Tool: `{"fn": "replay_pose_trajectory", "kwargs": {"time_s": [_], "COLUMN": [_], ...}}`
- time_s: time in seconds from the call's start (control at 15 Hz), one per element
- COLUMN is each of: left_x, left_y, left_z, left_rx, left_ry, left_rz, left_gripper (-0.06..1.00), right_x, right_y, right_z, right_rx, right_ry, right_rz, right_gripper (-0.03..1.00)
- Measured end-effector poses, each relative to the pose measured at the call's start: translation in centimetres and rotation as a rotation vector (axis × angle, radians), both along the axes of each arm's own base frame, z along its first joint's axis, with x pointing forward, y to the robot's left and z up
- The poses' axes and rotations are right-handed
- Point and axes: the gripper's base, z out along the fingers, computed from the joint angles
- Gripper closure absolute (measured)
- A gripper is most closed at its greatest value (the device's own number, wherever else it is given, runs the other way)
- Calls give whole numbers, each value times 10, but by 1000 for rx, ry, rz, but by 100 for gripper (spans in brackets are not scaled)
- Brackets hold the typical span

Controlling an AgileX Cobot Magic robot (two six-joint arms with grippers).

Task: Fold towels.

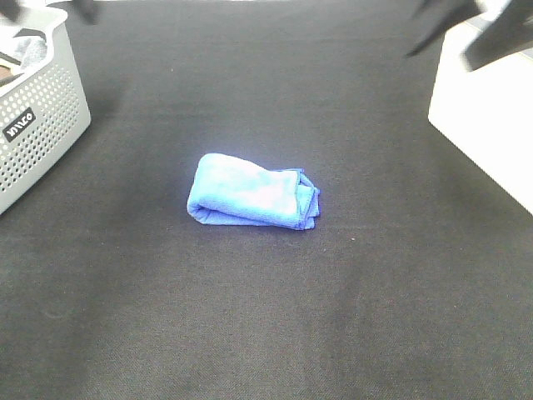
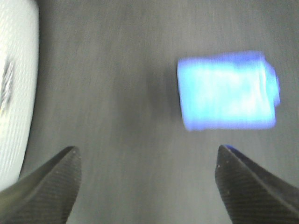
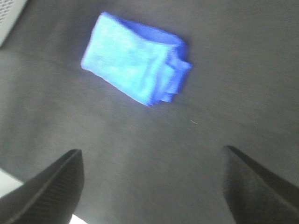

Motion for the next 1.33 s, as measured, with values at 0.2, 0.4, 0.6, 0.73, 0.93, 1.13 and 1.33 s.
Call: {"fn": "replay_pose_trajectory", "kwargs": {"time_s": [0.2,0.4,0.6,0.73,0.93,1.13,1.33], "left_x": [-78,-163,-260,-306,-349,-351,-342], "left_y": [24,50,81,95,108,108,103], "left_z": [12,16,-6,-25,-68,-96,-95], "left_rx": [-5,-31,-78,-114,-151,-117,-98], "left_ry": [-20,-103,-256,-371,-505,-491,-577], "left_rz": [0,0,0,0,-5,-45,-116], "left_gripper": [19,19,19,19,19,19,19], "right_x": [-57,-112,-175,-211,-255,-283,-291], "right_y": [-14,-25,-36,-43,-52,-61,-65], "right_z": [18,9,-13,-31,-52,-63,-70], "right_rx": [-70,-110,-132,-150,-183,-218,-243], "right_ry": [-64,-90,-168,-220,-339,-480,-519], "right_rz": [-16,-23,-44,-51,-68,-96,-113], "right_gripper": [21,21,21,21,21,21,21]}}
